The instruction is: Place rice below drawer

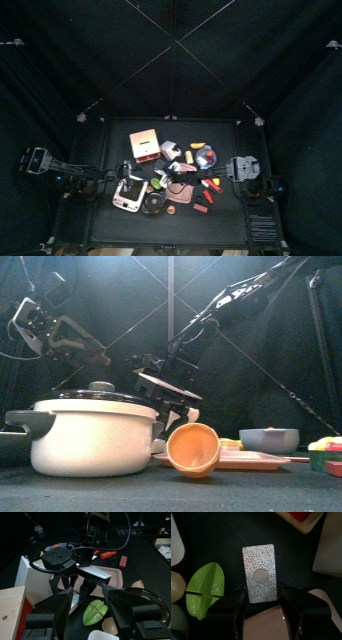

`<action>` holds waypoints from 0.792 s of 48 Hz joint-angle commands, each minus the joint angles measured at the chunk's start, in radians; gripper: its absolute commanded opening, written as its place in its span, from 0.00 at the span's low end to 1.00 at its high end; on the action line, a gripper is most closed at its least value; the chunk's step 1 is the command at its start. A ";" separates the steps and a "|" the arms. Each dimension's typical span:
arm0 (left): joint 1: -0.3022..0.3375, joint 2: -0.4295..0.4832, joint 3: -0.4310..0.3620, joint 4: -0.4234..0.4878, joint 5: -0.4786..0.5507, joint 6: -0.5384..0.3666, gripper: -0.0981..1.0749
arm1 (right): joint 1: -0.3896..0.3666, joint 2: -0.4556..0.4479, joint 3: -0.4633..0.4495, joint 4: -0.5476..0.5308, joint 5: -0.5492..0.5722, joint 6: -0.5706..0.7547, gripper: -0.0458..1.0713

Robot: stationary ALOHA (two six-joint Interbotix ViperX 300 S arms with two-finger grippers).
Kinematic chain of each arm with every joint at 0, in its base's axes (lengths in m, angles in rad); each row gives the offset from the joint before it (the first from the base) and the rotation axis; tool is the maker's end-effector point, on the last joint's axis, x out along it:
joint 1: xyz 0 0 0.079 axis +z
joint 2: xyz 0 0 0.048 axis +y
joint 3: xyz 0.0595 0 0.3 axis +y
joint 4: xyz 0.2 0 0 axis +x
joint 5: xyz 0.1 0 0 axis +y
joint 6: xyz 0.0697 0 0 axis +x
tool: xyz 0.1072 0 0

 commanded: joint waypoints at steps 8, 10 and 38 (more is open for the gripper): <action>0.002 -0.002 -0.009 -0.002 -0.003 0.000 0.82 | -0.002 -0.023 -0.028 -0.037 -0.002 -0.002 0.80; 0.002 0.000 -0.009 -0.002 -0.003 0.000 0.82 | -0.002 -0.023 -0.028 -0.037 -0.002 -0.002 0.81; 0.002 -0.002 -0.009 -0.002 -0.003 0.000 0.82 | 0.003 -0.048 -0.048 -0.037 0.080 -0.003 0.82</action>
